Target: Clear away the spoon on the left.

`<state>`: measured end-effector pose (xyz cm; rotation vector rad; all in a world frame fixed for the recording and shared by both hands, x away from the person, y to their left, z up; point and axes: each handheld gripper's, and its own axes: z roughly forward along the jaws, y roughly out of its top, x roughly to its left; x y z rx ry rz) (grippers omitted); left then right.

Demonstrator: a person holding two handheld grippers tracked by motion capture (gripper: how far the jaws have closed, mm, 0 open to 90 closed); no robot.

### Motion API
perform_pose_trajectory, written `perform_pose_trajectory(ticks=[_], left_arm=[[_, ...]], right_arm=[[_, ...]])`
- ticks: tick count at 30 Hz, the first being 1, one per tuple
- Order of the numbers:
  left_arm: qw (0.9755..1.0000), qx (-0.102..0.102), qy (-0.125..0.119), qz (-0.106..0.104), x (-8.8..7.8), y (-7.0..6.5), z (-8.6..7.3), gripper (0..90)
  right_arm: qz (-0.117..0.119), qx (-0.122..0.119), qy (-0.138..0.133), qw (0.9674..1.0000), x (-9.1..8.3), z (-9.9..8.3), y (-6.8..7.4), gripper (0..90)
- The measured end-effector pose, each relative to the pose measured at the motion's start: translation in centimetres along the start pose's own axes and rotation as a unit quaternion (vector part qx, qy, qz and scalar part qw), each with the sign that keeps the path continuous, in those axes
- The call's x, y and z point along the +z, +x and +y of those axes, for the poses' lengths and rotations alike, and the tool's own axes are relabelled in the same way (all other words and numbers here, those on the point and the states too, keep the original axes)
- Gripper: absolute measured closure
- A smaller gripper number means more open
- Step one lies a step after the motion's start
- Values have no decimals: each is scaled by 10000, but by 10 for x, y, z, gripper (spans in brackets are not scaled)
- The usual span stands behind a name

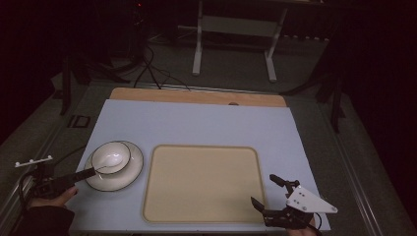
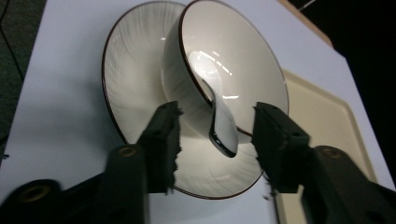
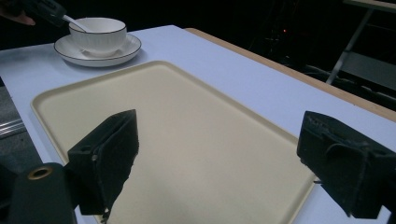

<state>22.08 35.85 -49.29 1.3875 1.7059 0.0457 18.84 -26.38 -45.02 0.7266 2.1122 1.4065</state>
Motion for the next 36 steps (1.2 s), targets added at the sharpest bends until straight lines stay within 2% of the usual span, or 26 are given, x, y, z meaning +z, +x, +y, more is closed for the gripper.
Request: perform_pose_trajectory(ticks=[3, 5, 8, 14, 18, 30, 36], left_arm=[[9999, 32, 96, 10, 4, 0, 0, 567], [9999, -33, 85, -55, 6, 1, 1, 607], [9999, -38, 94, -123, 7, 2, 3, 625], [9997, -51, 156, -169, 9, 2, 4, 721], [9997, 30, 158, -196, 8, 2, 4, 766], [9995, 192, 237, -50, 8, -8, 6, 841], [9994, 262, 217, 2, 8, -11, 5, 847]], right_arm=[[3, 3, 4, 10000, 0, 0, 0, 128], [7, -3, 8, 10000, 1, 0, 0, 128], [2, -8, 9, 10000, 1, 0, 0, 128], [10, -28, 13, 10000, 1, 0, 0, 128], [17, -14, 10, 10000, 1, 0, 0, 128], [24, -22, 24, 10000, 1, 0, 0, 128], [24, -19, 28, 10000, 1, 0, 0, 128]])
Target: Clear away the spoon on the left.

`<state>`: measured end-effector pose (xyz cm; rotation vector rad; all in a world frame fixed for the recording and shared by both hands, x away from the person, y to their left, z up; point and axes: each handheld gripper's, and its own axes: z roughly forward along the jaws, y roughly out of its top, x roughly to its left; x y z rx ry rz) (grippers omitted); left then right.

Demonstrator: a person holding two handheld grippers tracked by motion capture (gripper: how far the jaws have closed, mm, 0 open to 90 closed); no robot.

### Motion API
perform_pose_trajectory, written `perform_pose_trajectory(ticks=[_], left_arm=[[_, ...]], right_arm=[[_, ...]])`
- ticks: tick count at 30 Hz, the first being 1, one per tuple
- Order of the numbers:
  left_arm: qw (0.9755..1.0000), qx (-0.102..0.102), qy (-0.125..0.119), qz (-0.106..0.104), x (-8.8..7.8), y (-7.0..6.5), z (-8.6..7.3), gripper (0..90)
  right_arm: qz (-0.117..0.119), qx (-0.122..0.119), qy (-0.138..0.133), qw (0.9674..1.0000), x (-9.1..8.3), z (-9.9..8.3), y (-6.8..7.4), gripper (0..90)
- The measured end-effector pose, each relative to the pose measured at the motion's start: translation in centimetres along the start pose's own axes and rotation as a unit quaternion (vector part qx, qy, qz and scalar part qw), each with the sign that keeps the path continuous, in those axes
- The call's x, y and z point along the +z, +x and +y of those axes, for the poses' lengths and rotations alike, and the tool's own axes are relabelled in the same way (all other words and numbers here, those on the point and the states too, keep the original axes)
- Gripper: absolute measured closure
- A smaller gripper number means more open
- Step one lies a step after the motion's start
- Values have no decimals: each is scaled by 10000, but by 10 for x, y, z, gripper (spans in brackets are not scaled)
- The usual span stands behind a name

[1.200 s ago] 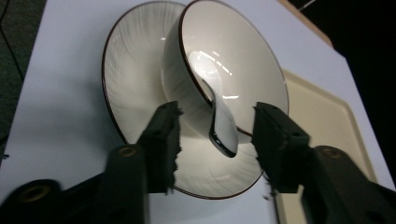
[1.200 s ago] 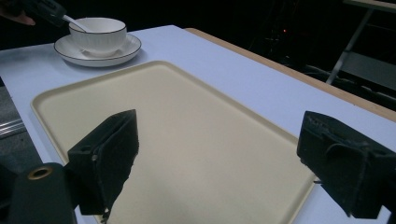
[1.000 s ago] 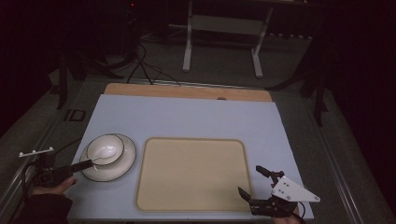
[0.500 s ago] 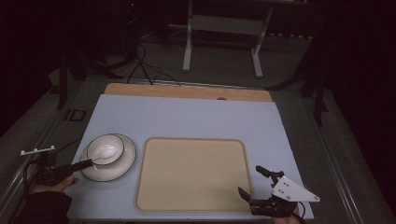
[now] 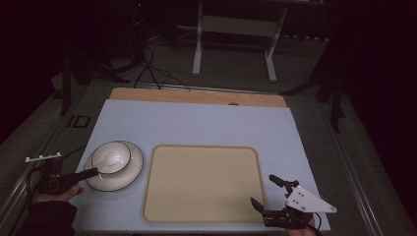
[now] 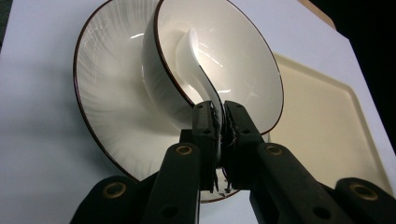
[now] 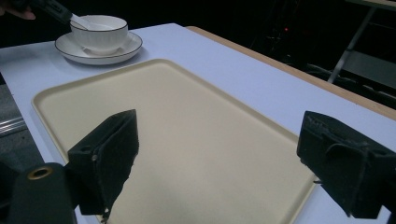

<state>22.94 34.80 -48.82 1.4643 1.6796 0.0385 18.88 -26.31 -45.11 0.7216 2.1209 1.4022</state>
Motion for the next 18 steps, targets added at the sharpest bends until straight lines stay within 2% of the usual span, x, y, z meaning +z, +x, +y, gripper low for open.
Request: perform_pose_trajectory(ticks=[2, 9, 11, 18], left_arm=[[10000, 89, 23, -15, 0, -1, -1, 847], [9998, 186, -15, 92, -2, -5, -1, 850], [9997, 191, -53, 134, -3, -6, -1, 850], [9997, 189, -110, 75, -7, -11, -2, 850]], right_arm=[[-7, 14, 1, 10000, 0, 0, 0, 128], [27, 88, -87, 9999, -2, 0, -2, 128], [8, 92, -105, 9999, -2, 0, -3, 128], [-45, 97, -58, 9999, -2, 0, -3, 127]])
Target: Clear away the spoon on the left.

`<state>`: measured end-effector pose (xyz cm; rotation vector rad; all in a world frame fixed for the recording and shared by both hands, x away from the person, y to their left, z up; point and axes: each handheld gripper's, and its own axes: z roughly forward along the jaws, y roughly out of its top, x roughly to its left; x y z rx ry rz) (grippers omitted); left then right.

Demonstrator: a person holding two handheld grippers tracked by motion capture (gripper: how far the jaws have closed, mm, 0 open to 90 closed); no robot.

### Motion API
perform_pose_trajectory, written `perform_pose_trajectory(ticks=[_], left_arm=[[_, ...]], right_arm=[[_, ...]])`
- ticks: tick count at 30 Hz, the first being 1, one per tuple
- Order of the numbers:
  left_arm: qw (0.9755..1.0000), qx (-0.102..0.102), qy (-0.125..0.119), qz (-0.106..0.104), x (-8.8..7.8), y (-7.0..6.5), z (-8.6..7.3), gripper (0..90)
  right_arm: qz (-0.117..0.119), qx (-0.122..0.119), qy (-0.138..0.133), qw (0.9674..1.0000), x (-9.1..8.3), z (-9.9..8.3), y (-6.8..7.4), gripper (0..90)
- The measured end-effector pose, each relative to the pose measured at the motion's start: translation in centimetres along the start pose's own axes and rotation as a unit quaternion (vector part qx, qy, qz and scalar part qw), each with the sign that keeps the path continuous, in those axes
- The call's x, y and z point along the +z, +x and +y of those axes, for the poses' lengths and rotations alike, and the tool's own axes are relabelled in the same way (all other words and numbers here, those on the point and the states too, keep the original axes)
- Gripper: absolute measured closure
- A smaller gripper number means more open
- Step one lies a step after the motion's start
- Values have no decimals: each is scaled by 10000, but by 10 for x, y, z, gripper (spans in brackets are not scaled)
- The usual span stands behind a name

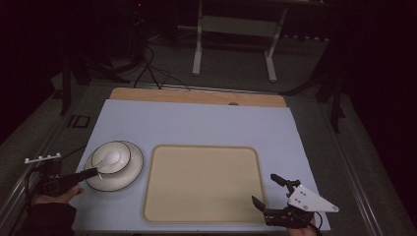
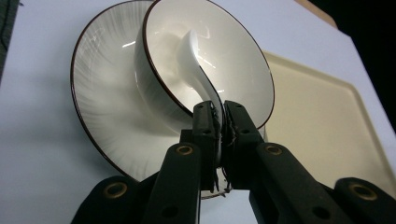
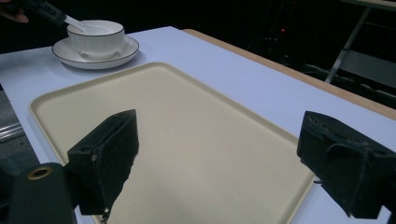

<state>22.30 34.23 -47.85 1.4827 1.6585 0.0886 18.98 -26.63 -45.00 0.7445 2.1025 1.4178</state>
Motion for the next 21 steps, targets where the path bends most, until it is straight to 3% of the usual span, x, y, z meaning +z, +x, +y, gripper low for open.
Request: perform_pose_trajectory(ticks=[9, 21], left_arm=[[9997, 208, -62, 75, -5, -13, 0, 851], [9992, 322, -225, 89, -18, -29, 3, 851]], right_arm=[[-77, 26, 16, 10000, 0, 0, -1, 127], [-74, 61, -16, 10000, -1, 0, -3, 127]])
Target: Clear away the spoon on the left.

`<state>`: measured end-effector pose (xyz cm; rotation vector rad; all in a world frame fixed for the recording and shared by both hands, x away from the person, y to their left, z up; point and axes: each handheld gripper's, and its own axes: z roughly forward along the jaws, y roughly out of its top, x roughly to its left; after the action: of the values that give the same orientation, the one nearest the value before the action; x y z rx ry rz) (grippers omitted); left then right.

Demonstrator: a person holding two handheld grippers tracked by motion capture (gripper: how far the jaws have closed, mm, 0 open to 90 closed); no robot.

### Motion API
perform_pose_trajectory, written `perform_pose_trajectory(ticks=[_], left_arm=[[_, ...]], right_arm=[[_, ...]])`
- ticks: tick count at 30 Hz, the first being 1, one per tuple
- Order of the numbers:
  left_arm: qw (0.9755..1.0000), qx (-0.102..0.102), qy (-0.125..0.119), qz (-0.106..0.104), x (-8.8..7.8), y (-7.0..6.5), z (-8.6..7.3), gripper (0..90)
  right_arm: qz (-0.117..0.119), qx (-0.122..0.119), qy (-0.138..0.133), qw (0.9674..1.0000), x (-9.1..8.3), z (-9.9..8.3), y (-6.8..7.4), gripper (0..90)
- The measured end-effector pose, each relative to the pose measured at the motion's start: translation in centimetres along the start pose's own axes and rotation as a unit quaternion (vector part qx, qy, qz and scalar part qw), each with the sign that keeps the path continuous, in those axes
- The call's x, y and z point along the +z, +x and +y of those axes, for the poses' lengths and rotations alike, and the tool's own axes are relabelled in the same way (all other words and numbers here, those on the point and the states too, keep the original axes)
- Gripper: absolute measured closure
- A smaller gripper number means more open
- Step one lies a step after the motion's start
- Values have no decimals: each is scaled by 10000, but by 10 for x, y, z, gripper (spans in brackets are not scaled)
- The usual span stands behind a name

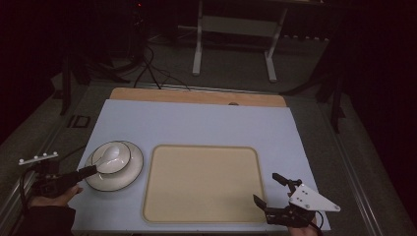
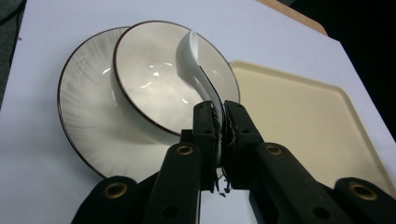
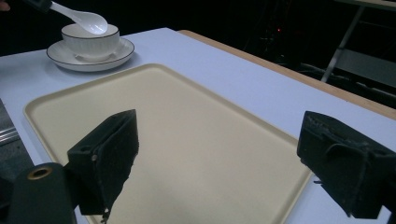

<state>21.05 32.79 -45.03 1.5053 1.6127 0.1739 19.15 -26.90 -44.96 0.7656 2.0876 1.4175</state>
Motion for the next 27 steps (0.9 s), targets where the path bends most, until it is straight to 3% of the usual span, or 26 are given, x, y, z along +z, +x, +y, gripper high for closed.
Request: perform_pose_trajectory(ticks=[5, 10, 27], left_arm=[[10000, 54, -45, -37, -2, -8, 0, 851], [9991, 297, -299, 100, -6, -23, 1, 851], [9974, 471, -552, 44, -19, -56, -1, 851]], right_arm=[[2, 13, -5, 10000, 0, 0, 0, 127], [-41, -18, 34, 10000, 1, 1, 0, 128], [-19, -9, -3, 10000, 0, 1, 0, 128]])
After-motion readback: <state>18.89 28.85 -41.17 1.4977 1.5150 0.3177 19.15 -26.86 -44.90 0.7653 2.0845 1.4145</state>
